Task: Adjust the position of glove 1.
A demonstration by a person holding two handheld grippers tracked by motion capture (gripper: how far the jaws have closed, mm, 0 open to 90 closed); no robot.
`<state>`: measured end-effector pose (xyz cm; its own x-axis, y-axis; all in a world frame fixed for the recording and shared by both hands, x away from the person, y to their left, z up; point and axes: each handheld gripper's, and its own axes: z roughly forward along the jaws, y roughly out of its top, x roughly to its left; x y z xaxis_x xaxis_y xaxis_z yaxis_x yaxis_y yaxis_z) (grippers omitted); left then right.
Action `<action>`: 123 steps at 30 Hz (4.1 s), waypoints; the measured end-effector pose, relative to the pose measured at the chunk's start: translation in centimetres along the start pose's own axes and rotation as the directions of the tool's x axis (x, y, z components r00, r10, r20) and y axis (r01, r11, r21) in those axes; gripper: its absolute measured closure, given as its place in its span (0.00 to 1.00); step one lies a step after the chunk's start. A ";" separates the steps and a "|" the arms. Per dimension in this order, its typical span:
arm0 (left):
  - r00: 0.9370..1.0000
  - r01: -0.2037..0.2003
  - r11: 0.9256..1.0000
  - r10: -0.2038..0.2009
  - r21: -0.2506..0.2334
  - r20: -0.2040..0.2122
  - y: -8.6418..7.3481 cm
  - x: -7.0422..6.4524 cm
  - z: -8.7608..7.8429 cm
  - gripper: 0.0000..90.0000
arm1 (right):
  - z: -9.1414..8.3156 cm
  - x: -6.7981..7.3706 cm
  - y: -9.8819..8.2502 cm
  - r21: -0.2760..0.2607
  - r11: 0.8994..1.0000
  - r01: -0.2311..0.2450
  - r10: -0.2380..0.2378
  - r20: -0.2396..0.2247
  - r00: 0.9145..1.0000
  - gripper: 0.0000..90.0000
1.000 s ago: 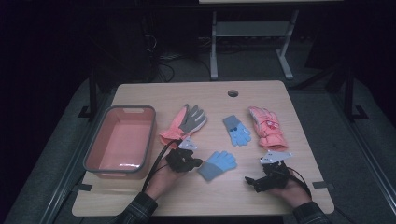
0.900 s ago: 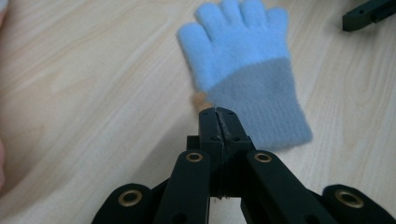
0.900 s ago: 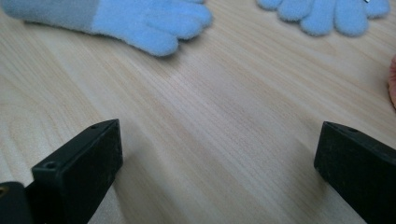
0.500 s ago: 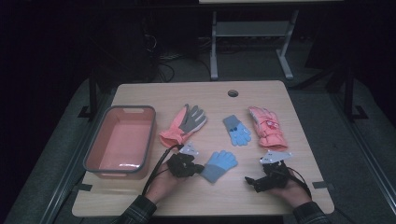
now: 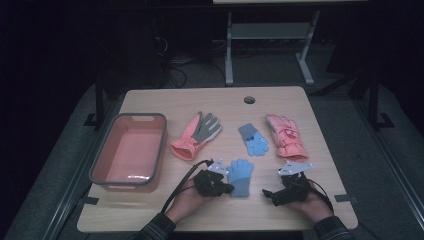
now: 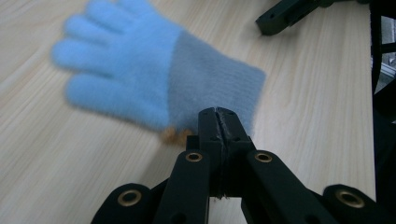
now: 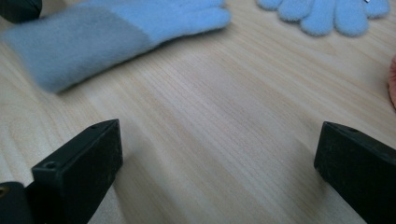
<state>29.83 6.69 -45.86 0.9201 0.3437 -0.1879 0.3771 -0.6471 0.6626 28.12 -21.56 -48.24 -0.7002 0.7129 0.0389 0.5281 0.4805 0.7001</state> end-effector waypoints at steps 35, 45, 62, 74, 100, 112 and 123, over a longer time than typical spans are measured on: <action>0.984 -0.026 0.999 0.018 -0.042 -0.178 -3.5 1.6 -4.1 0.40 | -0.1 0.2 0.1 0.003 1.000 -0.007 0.007 0.003 1.000 0.07; 0.974 0.023 0.999 -0.033 -0.047 -0.223 -6.7 2.4 -6.1 0.18 | -1.8 0.2 1.2 -0.028 0.999 -0.023 0.023 0.006 1.000 0.56; 0.968 -0.019 0.997 -0.001 -0.076 -0.252 -7.9 2.8 -5.5 0.14 | -0.5 0.2 5.7 -0.027 0.999 -0.034 0.034 -0.032 0.999 1.00; 0.969 -0.016 0.997 -0.005 -0.081 -0.246 -8.0 2.8 -5.5 0.14 | 1.7 -2.0 9.5 -0.054 0.997 -0.052 0.054 0.029 0.998 0.97; 0.970 -0.014 0.997 -0.006 -0.077 -0.244 -7.9 2.9 -5.5 0.14 | 8.9 -5.6 13.0 0.058 0.984 -0.171 0.163 0.129 0.978 0.79; 0.969 -0.016 0.997 -0.003 -0.076 -0.246 -7.9 2.9 -5.4 0.14 | 7.9 -6.0 12.6 0.012 0.984 -0.176 0.174 0.114 0.978 1.00; 0.969 -0.016 0.997 -0.004 -0.077 -0.246 -7.9 3.0 -5.4 0.14 | 2.4 -5.3 12.2 -0.076 0.985 -0.156 0.162 0.071 0.984 1.00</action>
<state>29.01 16.49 -47.70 0.8642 0.5032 -0.0061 0.3534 -0.5982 0.7192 39.44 -18.19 -41.63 -0.5696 0.8157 0.1008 0.5931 0.3230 0.7375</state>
